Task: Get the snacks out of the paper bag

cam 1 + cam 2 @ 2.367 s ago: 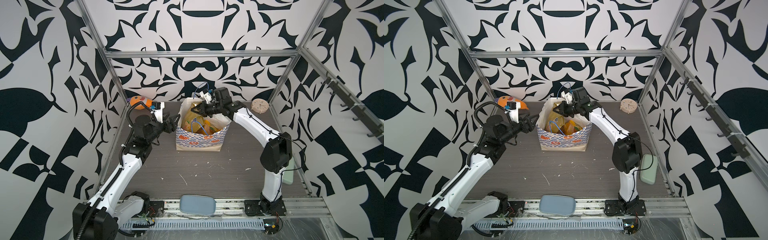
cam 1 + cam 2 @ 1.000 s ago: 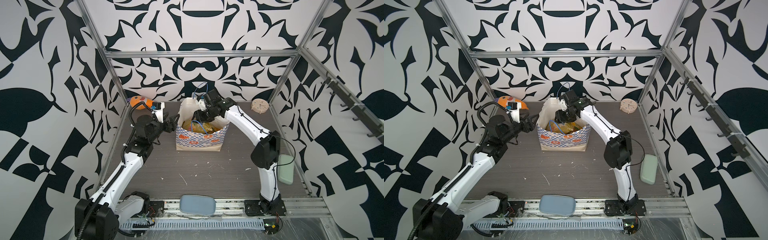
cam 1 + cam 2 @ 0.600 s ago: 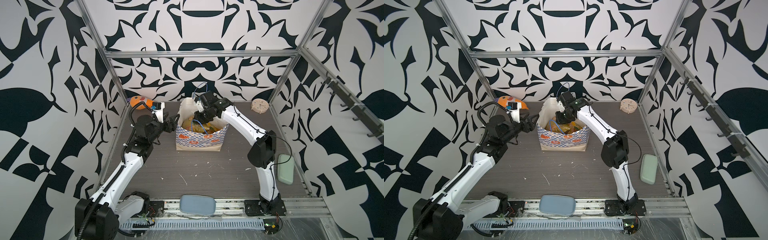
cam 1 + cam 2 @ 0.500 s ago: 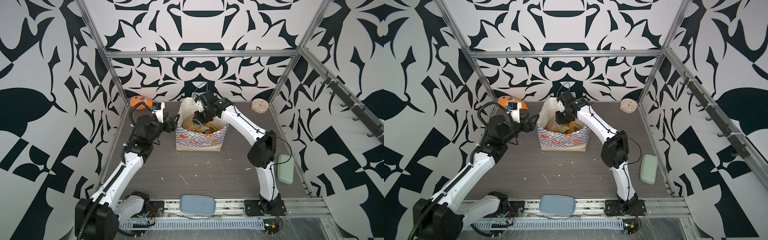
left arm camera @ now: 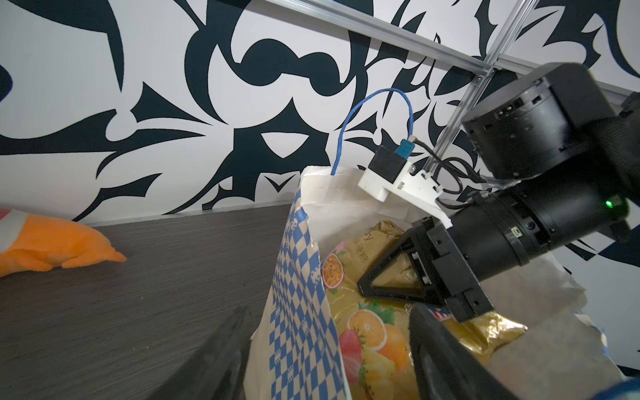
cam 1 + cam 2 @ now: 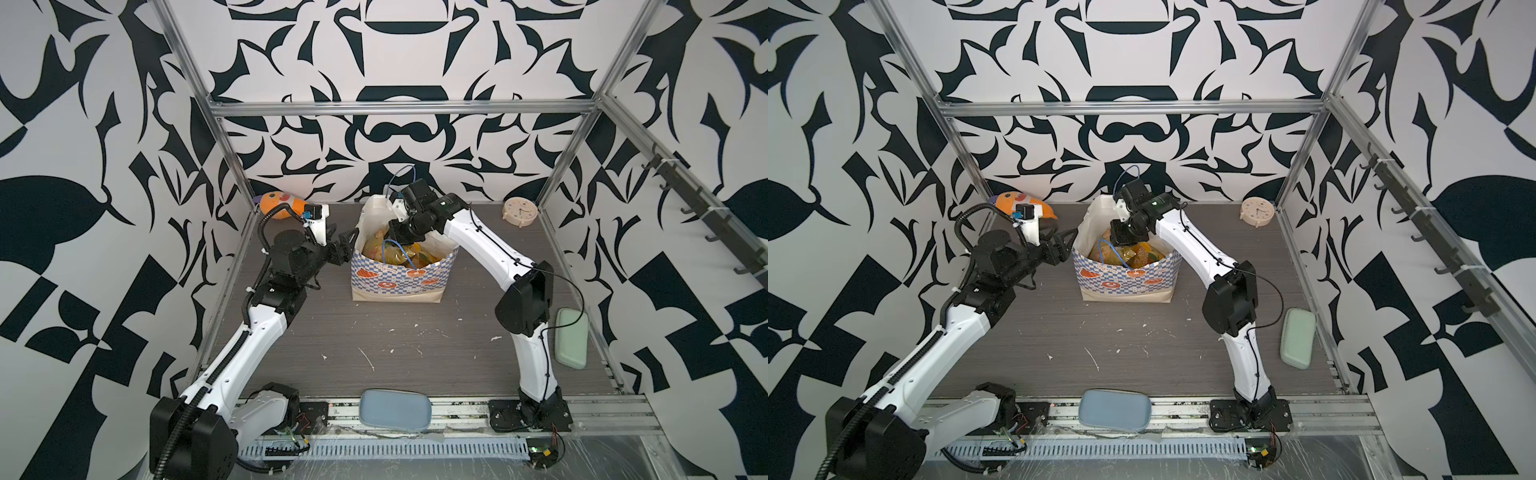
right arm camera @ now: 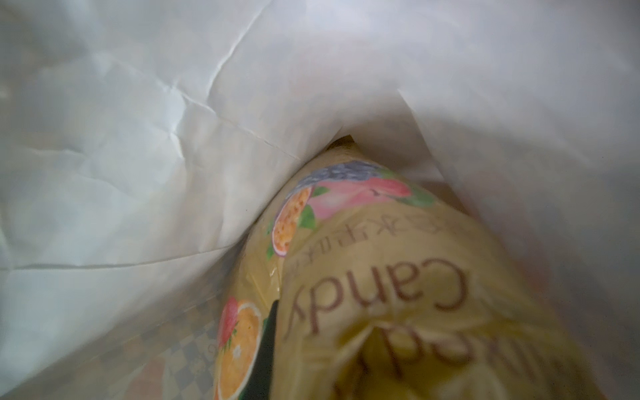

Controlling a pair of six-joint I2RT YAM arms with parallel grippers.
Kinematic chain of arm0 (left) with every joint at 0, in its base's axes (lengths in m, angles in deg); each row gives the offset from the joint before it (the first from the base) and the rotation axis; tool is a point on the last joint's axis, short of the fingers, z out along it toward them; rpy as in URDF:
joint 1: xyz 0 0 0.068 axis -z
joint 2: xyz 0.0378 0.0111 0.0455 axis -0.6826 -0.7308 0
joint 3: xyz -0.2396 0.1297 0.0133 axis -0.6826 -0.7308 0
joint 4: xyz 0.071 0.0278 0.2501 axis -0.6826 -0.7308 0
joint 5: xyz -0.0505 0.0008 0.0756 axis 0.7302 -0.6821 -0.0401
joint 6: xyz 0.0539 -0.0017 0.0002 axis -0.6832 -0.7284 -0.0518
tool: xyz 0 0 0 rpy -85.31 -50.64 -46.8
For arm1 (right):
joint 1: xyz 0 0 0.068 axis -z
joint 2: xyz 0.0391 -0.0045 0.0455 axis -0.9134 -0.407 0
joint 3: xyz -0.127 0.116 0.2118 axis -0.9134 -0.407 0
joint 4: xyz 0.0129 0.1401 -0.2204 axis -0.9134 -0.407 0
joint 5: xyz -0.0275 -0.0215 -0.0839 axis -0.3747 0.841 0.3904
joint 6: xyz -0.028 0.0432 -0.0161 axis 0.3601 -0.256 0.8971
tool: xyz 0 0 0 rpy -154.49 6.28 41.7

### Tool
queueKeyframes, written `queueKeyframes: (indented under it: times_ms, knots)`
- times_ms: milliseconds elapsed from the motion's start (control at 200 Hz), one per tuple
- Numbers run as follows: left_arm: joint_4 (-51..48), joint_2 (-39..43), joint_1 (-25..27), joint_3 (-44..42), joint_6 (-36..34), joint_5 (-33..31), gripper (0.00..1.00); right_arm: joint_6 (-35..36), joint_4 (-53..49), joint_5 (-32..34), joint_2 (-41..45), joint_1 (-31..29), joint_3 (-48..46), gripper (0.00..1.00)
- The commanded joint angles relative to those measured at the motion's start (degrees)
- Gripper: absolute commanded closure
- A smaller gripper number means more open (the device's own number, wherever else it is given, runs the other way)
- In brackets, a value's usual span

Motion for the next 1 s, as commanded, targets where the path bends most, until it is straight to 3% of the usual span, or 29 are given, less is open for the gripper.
queueKeyframes:
  times_ms: [0, 350, 995]
  knots:
    - [1.7, 0.8, 0.2, 0.1, -0.3, -0.5, 0.25, -3.8, 8.3, -12.6, 3.6, 1.0, 0.8, 1.0]
    - [1.4, 2.9, 0.1, -1.3, -0.2, -2.4, 0.23, -13.6, 21.2, -28.3, 8.5, 6.8, -4.1, 1.0]
    - [2.0, 4.0, 0.2, -2.3, -1.0, -5.1, 0.22, -17.4, 20.8, -30.2, 12.8, 10.4, 5.3, 1.0]
